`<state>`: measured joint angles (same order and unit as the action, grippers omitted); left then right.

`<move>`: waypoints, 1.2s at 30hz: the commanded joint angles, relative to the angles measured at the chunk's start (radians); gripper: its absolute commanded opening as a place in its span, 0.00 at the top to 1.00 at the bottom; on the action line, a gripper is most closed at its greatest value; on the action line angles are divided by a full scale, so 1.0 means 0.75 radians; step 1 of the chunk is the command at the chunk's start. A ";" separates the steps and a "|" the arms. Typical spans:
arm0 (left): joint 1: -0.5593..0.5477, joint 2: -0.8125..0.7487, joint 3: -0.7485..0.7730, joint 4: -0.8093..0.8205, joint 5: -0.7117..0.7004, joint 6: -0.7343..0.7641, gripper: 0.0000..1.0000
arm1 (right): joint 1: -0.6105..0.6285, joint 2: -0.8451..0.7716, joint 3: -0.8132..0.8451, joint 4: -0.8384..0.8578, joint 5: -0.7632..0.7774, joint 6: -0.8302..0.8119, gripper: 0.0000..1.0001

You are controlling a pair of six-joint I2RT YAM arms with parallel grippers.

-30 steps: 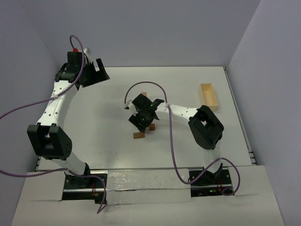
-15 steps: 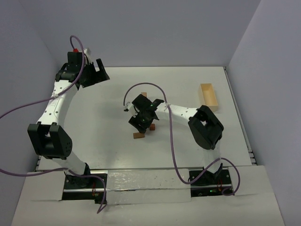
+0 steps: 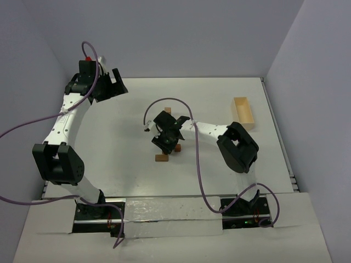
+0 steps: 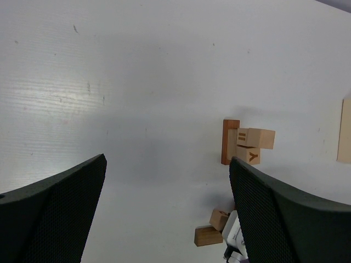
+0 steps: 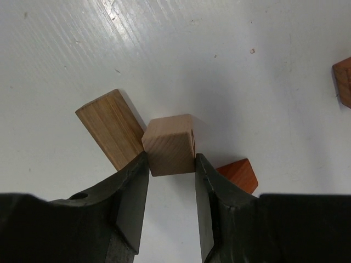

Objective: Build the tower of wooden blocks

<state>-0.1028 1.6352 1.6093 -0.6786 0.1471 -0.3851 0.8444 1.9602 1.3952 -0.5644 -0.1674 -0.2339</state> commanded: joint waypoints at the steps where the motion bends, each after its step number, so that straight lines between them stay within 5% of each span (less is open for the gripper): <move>1: 0.008 -0.006 0.043 0.014 0.014 -0.016 0.01 | 0.007 -0.065 0.018 -0.019 -0.018 0.026 0.82; 5: 0.008 -0.020 0.039 0.017 -0.014 -0.023 0.01 | 0.007 -0.156 -0.004 -0.027 0.009 0.143 1.00; 16: 0.008 -0.075 0.017 0.033 -0.096 -0.016 0.01 | 0.007 -0.452 -0.144 0.044 0.321 0.750 1.00; 23: 0.010 -0.062 0.033 0.025 -0.131 -0.012 0.01 | -0.021 -0.442 0.119 -0.170 0.576 0.935 1.00; 36: 0.018 -0.012 0.091 0.003 -0.138 -0.008 0.01 | -0.067 -0.129 0.575 -0.411 0.603 1.016 1.00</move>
<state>-0.1011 1.6295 1.6245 -0.6800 0.0533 -0.3889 0.8070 1.8007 1.7662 -0.8015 0.2523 0.4894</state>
